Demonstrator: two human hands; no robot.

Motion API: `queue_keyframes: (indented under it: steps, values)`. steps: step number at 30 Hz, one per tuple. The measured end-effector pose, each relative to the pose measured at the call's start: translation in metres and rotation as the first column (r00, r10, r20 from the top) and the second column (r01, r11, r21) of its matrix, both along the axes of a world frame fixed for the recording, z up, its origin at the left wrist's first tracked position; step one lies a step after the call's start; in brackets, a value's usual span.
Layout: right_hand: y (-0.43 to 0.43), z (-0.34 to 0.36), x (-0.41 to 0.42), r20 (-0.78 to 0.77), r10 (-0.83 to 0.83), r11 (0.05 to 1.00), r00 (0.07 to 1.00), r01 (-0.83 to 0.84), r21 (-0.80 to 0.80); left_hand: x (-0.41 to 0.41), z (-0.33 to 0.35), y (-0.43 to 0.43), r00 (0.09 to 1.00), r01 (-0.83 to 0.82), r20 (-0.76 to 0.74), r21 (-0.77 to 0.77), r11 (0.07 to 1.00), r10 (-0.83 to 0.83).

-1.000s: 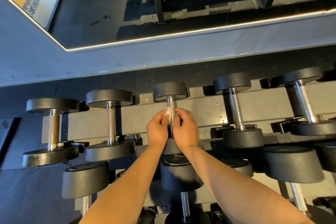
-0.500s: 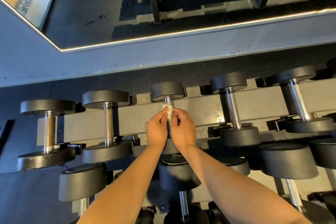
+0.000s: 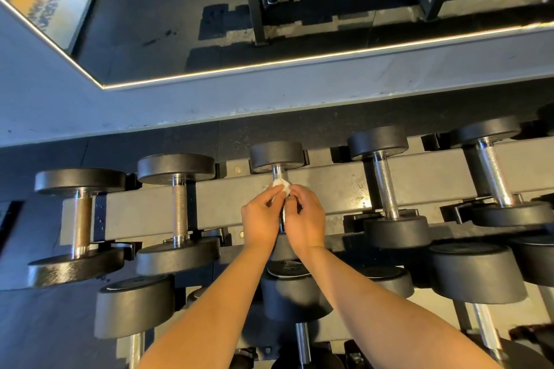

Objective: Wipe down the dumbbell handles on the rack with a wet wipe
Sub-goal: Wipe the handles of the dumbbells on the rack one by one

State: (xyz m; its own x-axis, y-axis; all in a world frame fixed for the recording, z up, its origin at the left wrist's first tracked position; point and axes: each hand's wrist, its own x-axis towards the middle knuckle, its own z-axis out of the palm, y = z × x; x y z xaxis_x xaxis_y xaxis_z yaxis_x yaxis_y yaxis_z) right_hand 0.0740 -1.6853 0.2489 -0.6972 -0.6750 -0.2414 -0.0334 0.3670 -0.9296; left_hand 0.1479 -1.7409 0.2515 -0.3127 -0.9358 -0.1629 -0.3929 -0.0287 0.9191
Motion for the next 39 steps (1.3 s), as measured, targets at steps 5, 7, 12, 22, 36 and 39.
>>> queue_keyframes:
  steps: [5,7,12,22,36,39]
  values:
    - [-0.001,-0.003,0.000,0.009,-0.006,1.000,1.000,0.006,-0.001,-0.021,0.004,-0.024,0.990,-0.134,-0.032,0.002,0.991,0.134]
    - [0.000,-0.001,0.000,0.007,0.003,1.000,1.000,-0.003,0.004,-0.025,0.001,-0.025,0.988,-0.151,-0.033,0.018,0.988,0.151]
    - [0.002,0.001,-0.002,0.005,0.032,0.999,0.999,-0.032,-0.006,-0.008,-0.001,-0.008,0.991,-0.119,-0.045,0.096,0.988,0.124]
    - [0.000,-0.003,-0.004,-0.047,0.038,0.999,0.998,-0.038,0.008,-0.011,0.006,-0.013,0.984,-0.164,-0.050,0.099,0.981,0.170]
    - [0.019,0.000,-0.013,0.079,0.137,0.990,0.987,-0.138,0.002,0.019,0.008,0.027,0.987,-0.142,0.116,0.281,0.949,0.114]
    - [0.034,0.002,-0.014,0.166,0.141,0.988,0.976,-0.149,0.039,0.019,0.017,0.028,0.977,-0.137,0.193,0.266,0.954,0.087]
